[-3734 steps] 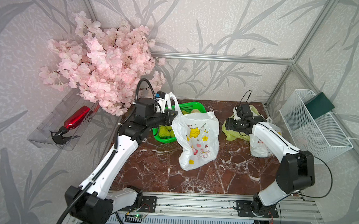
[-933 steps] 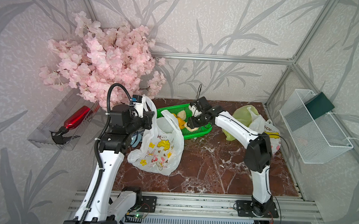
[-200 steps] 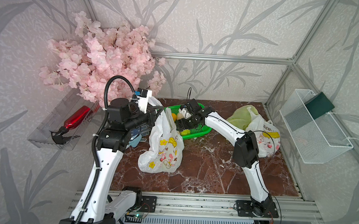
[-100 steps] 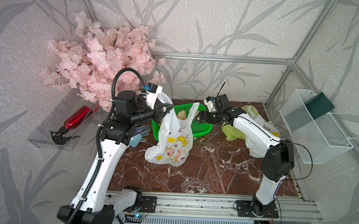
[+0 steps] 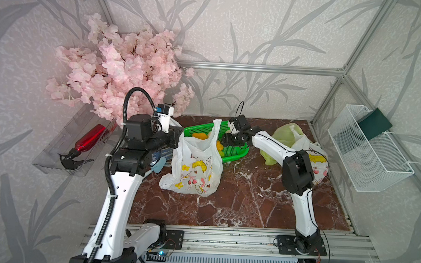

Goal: Place the pears into plastic bags & tie knots
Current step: Pick up the pear from the basket, then place the pear in the plastic bag.

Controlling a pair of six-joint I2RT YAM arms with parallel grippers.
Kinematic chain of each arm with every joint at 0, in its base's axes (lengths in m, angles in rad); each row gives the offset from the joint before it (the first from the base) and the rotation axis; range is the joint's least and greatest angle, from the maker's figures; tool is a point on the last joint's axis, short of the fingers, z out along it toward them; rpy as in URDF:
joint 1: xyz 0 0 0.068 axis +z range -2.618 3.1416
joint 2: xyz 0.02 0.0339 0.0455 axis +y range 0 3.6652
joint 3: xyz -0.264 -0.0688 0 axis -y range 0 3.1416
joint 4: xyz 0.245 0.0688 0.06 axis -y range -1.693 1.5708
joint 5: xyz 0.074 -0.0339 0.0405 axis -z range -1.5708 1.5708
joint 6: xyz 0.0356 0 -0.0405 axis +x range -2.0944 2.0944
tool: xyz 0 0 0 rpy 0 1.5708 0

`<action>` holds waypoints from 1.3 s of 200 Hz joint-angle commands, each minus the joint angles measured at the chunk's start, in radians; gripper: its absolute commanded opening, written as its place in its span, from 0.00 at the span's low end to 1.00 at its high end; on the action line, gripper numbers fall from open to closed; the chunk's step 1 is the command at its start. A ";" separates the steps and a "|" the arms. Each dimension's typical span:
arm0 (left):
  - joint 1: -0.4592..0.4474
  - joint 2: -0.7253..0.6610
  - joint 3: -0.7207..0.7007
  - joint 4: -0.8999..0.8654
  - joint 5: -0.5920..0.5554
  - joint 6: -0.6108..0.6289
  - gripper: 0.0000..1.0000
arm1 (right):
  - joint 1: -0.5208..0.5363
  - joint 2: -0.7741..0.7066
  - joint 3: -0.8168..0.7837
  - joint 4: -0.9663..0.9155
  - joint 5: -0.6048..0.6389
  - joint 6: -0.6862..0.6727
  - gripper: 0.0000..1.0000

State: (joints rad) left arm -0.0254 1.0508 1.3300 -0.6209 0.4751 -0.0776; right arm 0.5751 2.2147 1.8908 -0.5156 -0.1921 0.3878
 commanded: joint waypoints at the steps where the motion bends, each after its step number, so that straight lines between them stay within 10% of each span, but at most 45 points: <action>1: 0.008 -0.006 -0.013 0.003 -0.048 0.022 0.00 | 0.019 0.032 0.049 0.048 -0.007 0.016 0.78; 48: 0.008 -0.008 -0.031 0.038 0.013 0.002 0.00 | 0.060 0.197 0.256 -0.064 0.056 0.006 0.80; 89: 0.007 -0.016 -0.037 0.038 0.049 0.011 0.00 | 0.060 0.252 0.326 -0.123 0.094 -0.009 0.61; 134: 0.006 -0.014 -0.054 0.053 0.063 0.013 0.00 | 0.048 -0.009 0.078 0.005 0.071 -0.027 0.32; 197: 0.004 -0.009 -0.055 0.098 0.134 -0.007 0.00 | 0.074 -0.459 -0.394 0.178 -0.103 0.073 0.25; 260: 0.003 -0.020 -0.064 0.127 0.231 -0.019 0.00 | 0.187 -0.363 -0.181 0.292 -0.281 0.189 0.24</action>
State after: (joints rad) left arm -0.0231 1.0489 1.2705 -0.5224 0.6487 -0.0914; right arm 0.7395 1.7695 1.6089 -0.2871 -0.3870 0.5282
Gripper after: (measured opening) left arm 0.048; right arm 0.345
